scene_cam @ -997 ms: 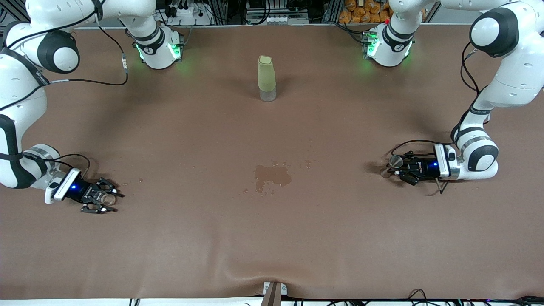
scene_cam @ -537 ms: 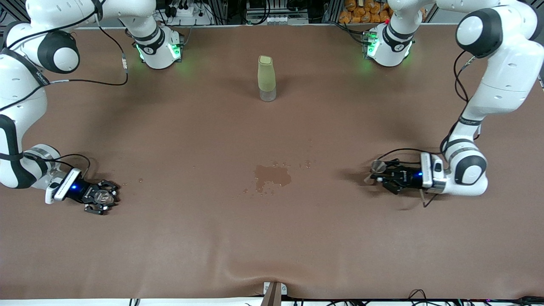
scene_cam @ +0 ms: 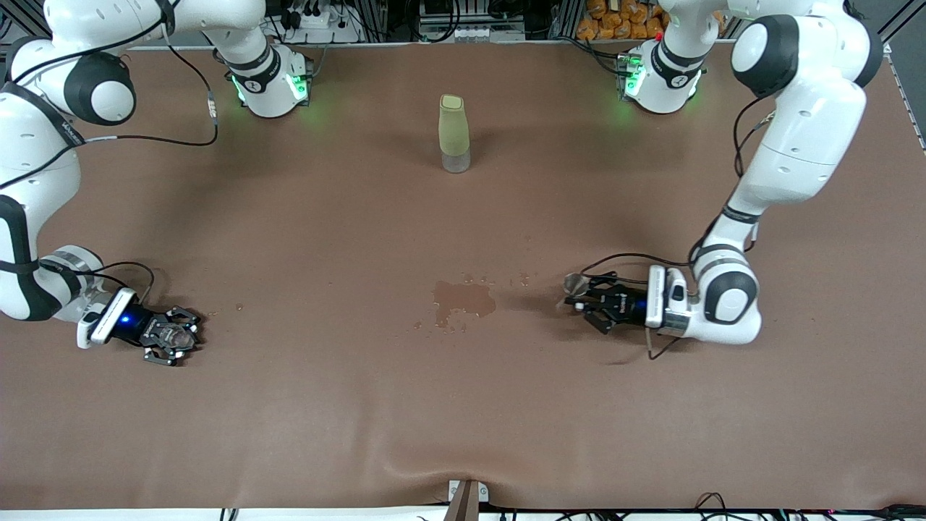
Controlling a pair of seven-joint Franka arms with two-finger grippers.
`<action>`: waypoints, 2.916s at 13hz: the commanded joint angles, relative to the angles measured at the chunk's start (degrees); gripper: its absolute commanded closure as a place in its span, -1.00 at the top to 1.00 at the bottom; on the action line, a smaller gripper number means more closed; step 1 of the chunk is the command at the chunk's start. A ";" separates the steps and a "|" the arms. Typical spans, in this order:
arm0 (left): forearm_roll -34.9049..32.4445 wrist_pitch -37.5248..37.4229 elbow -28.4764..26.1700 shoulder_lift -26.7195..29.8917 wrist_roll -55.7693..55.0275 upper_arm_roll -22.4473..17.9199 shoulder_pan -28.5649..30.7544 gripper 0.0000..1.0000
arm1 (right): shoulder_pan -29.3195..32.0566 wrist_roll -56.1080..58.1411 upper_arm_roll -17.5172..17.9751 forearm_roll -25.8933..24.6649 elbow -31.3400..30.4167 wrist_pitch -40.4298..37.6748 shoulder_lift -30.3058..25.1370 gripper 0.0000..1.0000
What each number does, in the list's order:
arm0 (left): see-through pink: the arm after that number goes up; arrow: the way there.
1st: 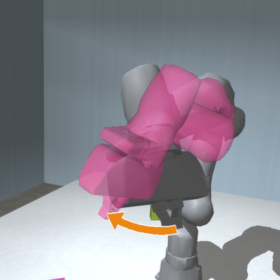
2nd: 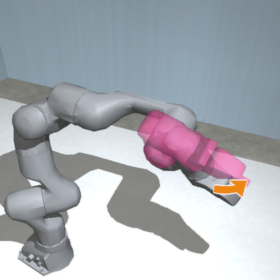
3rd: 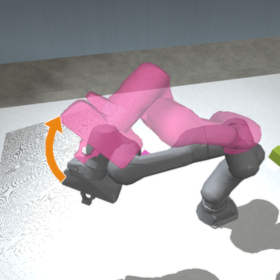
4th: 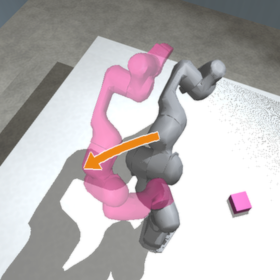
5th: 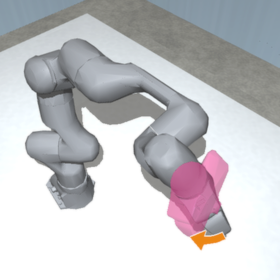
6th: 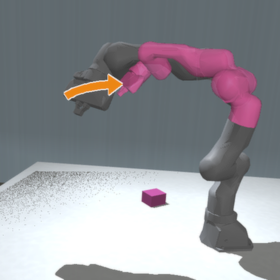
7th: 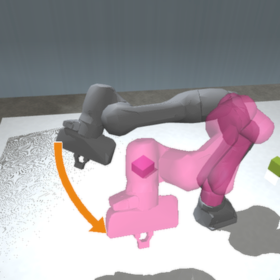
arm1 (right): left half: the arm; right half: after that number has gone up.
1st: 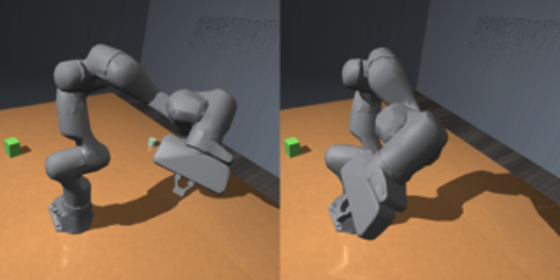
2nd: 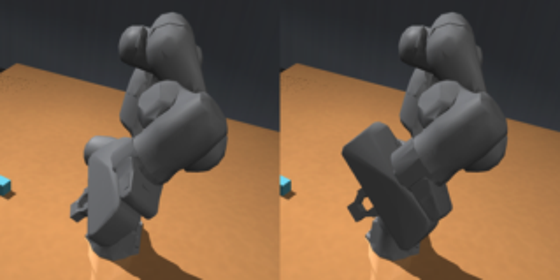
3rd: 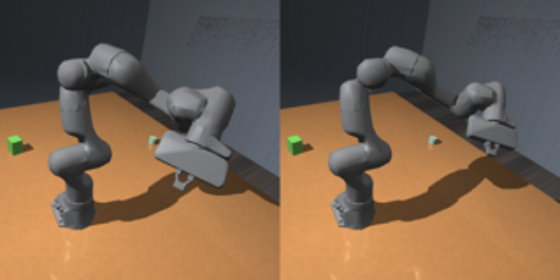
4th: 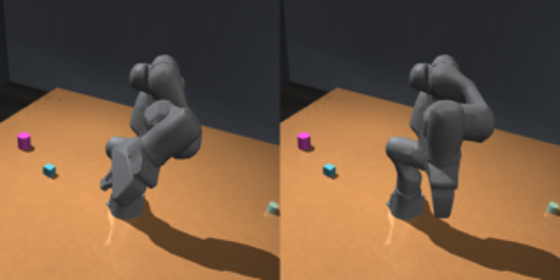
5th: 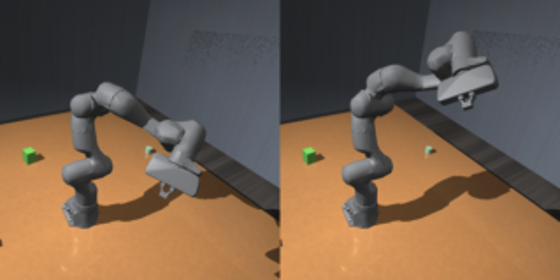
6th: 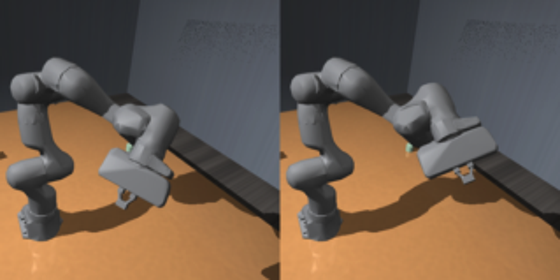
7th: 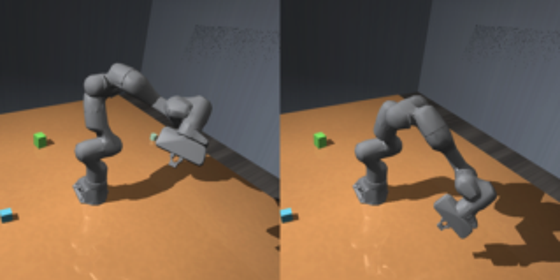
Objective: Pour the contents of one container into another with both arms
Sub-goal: 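Lift the beaker with the right gripper while the left gripper lifts the jigger, then bring the beaker and the jigger together at the table's middle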
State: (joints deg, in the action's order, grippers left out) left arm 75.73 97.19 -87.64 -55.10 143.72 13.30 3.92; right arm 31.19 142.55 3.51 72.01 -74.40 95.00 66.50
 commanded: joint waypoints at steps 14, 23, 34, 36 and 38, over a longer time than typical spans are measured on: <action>21.57 17.06 5.11 -0.45 -3.36 -0.91 -18.51 -1.00 | -28.28 -22.74 9.84 8.13 1.72 13.78 -8.41 -1.00; 24.90 20.93 5.20 -0.88 -0.99 -1.00 -20.88 -1.00 | -35.40 -34.35 20.13 9.47 1.54 31.73 -12.53 -1.00; 25.61 24.01 5.90 -1.50 -0.02 -1.26 -22.47 -1.00 | -36.91 -36.46 22.94 10.08 -6.96 30.50 -19.99 -1.00; 25.26 24.01 5.73 -1.50 0.06 -1.26 -22.38 -1.00 | -35.60 -36.90 25.31 10.60 -11.09 30.77 -22.55 -1.00; 24.56 23.92 5.46 -1.15 0.59 -1.26 -21.77 -1.00 | -32.53 -36.90 29.17 12.09 -15.49 31.20 -23.44 -1.00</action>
State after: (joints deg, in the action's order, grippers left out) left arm 99.39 120.58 -83.22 -55.81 142.77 12.40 -17.50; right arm -5.46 105.44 28.97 81.84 -82.52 125.62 46.72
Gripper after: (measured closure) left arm 0.793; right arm 0.846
